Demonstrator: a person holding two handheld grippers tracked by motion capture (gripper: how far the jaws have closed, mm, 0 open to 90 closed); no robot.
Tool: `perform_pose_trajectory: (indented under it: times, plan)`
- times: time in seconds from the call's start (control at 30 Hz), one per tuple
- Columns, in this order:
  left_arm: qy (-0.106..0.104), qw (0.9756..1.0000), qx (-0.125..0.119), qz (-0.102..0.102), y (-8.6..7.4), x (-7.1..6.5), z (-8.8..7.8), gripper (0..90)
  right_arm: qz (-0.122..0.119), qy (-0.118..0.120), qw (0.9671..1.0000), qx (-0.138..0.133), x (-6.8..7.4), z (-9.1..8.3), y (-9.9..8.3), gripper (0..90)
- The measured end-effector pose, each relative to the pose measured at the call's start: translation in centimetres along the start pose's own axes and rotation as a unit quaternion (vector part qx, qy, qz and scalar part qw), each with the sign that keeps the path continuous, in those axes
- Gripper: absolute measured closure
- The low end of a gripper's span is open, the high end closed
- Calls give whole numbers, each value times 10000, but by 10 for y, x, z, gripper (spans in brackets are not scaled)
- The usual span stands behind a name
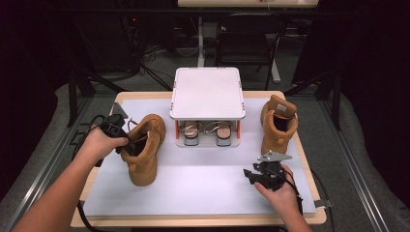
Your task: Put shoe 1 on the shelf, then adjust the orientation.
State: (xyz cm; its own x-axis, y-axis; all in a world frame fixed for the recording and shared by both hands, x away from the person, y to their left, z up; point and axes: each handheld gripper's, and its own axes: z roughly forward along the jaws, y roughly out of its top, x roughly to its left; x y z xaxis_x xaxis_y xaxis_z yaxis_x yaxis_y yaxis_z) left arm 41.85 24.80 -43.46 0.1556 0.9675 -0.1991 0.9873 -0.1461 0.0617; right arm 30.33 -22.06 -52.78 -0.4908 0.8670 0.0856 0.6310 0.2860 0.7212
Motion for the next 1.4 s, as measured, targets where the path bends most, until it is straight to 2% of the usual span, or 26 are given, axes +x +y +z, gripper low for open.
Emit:
perform_pose_trajectory:
  times: [0.1,0.2,0.33,0.43,0.57,0.7,0.83,0.9,0.97,1.07,1.1,1.2,1.27,1.33,1.4]
  plan:
    - [-38,10000,-5,19,1,0,0,709,66,-59,9999,-49,-2,-4,5,547]
    - [-100,9999,-34,17,1,1,1,686,178,-106,9998,56,-5,-8,8,553]
    - [-188,9998,-82,66,1,4,2,657,333,-194,9989,281,-13,-13,11,559]
    - [-247,9996,-128,64,0,4,3,637,463,-155,9980,409,-21,-20,18,560]
    - [-221,9996,-127,99,-1,3,3,628,525,-285,9963,620,-31,-29,31,572]
    - [-168,9996,-151,167,-2,1,2,623,660,-347,9926,955,-44,-34,41,593]
    - [-207,9995,-178,166,-2,2,3,611,807,-371,9864,1385,-56,-35,47,595]
    - [-208,9995,-171,177,-2,2,2,605,849,-365,9842,1510,-59,-36,49,596]
    - [-209,9994,-173,195,-2,2,2,601,839,-460,9798,1757,-64,-36,53,596]
    - [-201,9994,-173,210,-3,1,2,597,920,-479,9733,2049,-72,-38,59,595]
    - [-212,9994,-181,214,-3,1,2,595,965,-484,9720,2085,-73,-38,61,595]
    - [-180,9994,-194,233,-3,0,2,585,1059,-509,9656,2320,-82,-43,70,593]
    - [-182,9994,-196,237,-3,-1,3,574,1109,-564,9642,2341,-85,-45,76,590]
    - [-175,9994,-196,236,-2,-1,3,572,1123,-577,9599,2503,-90,-48,83,586]
    - [-184,9994,-193,235,-2,-1,3,571,1194,-589,9570,2577,-93,-51,90,583]
